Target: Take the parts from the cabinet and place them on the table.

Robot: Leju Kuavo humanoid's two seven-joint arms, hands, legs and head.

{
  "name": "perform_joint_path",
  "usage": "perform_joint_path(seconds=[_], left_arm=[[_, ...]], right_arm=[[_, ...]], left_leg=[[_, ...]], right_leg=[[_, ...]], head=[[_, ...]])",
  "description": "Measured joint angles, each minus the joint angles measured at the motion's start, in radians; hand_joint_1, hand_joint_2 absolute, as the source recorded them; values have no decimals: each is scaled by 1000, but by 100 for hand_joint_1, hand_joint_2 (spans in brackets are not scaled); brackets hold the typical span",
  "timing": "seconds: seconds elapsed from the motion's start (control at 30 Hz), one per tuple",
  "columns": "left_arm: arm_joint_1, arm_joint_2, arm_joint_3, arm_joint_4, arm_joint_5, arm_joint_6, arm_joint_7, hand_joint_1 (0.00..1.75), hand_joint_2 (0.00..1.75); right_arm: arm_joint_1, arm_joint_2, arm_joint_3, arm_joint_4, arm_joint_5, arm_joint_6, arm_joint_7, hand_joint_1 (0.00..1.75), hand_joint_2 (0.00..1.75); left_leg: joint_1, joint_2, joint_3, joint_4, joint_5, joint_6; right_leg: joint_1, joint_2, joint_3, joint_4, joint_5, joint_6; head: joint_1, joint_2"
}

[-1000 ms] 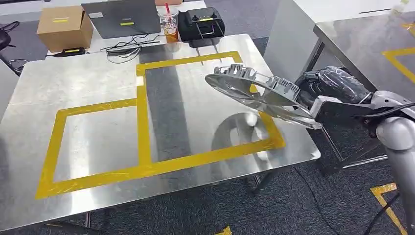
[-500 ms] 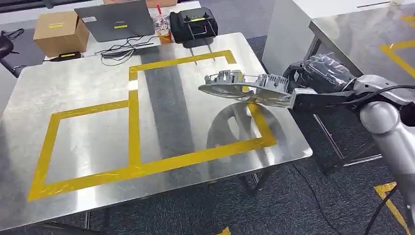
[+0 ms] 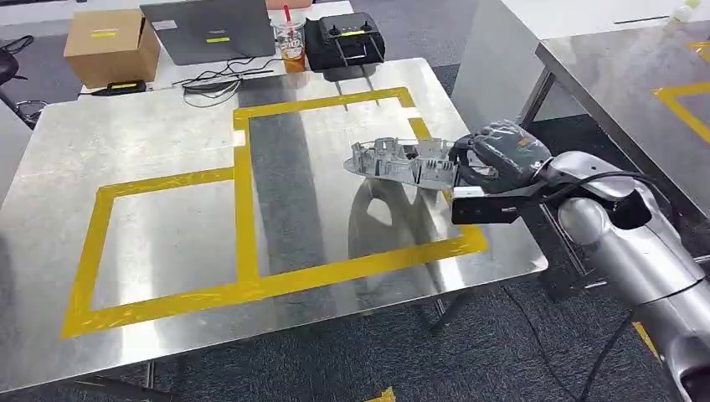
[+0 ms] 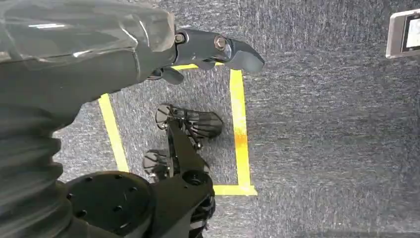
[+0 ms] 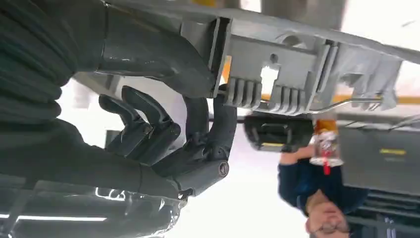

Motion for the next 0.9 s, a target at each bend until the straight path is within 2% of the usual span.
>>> perform_joint_path(seconds=[0.03,0.07,0.1,0.13,0.17,0.2,0.27,0.3,0.33,0.37,0.43,0.47,0.5,0.53,0.57,0.63,0.67,0.7,0.77,0.8,0.83,0.87,0.9], left_arm=[[-1,2,0,5,3,1,-4,0,175],[-4,3,-1,10,5,1,-8,0,175],[-7,3,-3,15,7,0,-10,0,175],[-9,3,-5,18,10,-1,-13,0,175],[-12,4,-7,19,11,-2,-14,0,175],[-13,3,-10,20,12,-4,-16,0,175],[-13,4,-16,22,14,-4,-18,0,175],[-14,6,-19,22,16,-4,-19,0,175],[-14,7,-24,23,19,-4,-21,0,175],[-15,7,-30,25,26,-4,-24,0,175],[-18,8,-36,28,34,-3,-26,0,175],[-18,10,-40,30,35,-2,-27,0,175],[-17,11,-45,33,38,-2,-27,0,175],[-18,11,-49,34,43,-1,-29,0,175],[-18,12,-55,35,47,-1,-31,0,175],[-18,13,-64,36,52,1,-32,0,175],[-18,14,-69,36,55,3,-33,0,175],[-17,14,-75,37,56,3,-34,0,175],[-13,14,-83,39,57,4,-34,0,175],[-10,14,-85,39,57,6,-33,0,175],[-8,13,-89,39,57,6,-30,0,175],[-8,12,-92,39,57,9,-30,0,175],[-8,12,-98,39,57,14,-29,0,175]], right_arm=[[0,6,8,4,1,-6,-1,173,175],[0,10,14,6,4,-16,-2,173,175],[0,14,19,9,8,-31,-3,173,175],[0,17,21,10,16,-48,-3,173,175],[2,20,25,11,26,-71,-5,173,175],[9,21,26,12,38,-89,-8,173,175],[29,25,34,15,55,-115,-18,173,175],[39,27,38,18,66,-134,-26,173,175],[47,32,42,18,75,-147,-30,173,175],[59,38,45,21,85,-163,-35,173,175],[82,51,53,29,101,-182,-43,173,175],[97,59,58,32,109,-192,-43,173,175],[110,66,64,38,117,-203,-46,173,175],[123,72,70,43,123,-214,-49,173,175],[134,81,74,48,131,-228,-55,173,175],[158,96,75,56,155,-271,-60,173,175],[172,103,76,60,168,-290,-61,173,175],[186,108,79,64,187,-320,-61,173,175],[224,115,84,69,215,-354,-60,173,175],[243,118,83,69,227,-374,-60,173,175],[261,119,80,69,236,-391,-60,173,175],[276,119,77,69,245,-412,-60,173,175],[288,118,73,69,255,-432,-60,173,175]], left_leg=[[0,0,0,1,0,0],[0,0,1,2,-1,-1],[1,-2,1,6,-3,-4],[-1,-3,-1,12,-6,-9],[-9,-4,-8,22,-12,-17],[-8,-4,-9,22,-13,-19],[-5,-3,-9,21,-11,-25],[-4,-3,-11,24,-14,-28],[-2,-4,-20,37,-26,-36],[0,-3,-38,82,-58,-45],[9,-3,-107,234,-129,-56],[12,-2,-141,306,-154,-59],[14,-2,-159,340,-156,-61],[15,-2,-153,321,-136,-61],[16,-2,-123,258,-98,-59],[16,-3,-30,78,-19,-50],[12,-4,-2,26,-29,-46],[8,-4,1,24,-27,-43],[4,-4,-1,27,-28,-38],[3,-4,1,20,-24,-30],[15,-3,10,5,-14,-19],[12,-3,13,0,-12,-13],[10,-3,11,0,-10,-9]], right_leg=[[0,0,15,-32,17,9],[0,-1,54,-111,49,20],[-2,-3,107,-214,87,29],[-3,-7,154,-305,113,32],[3,-5,165,-316,114,15],[2,-5,160,-317,116,5],[8,-4,158,-317,118,-3],[-2,-3,159,-320,121,-9],[-4,-3,161,-321,122,-12],[-5,-3,162,-321,122,-19],[-3,-3,162,-320,121,-20],[-2,-3,162,-320,121,-20],[-2,-3,162,-320,121,-20],[-2,-2,162,-320,120,-20],[-2,-1,162,-320,120,-20],[-2,0,165,-320,120,-20],[2,0,164,-320,120,-18],[6,0,160,-321,120,-13],[3,-1,162,-325,123,-5],[3,-1,164,-329,125,4],[1,-1,154,-321,118,6],[3,-2,145,-294,101,3],[3,-2,112,-227,67,-5]], head=[[0,0],[1,0],[0,0],[1,0],[0,0],[-1,0],[0,0],[1,0],[0,0],[-7,0],[-6,0],[-6,0],[-6,0],[-6,0],[-6,0],[-6,0],[-6,0],[-5,0],[-5,0],[-6,0],[-5,0],[-3,0],[-2,0]])
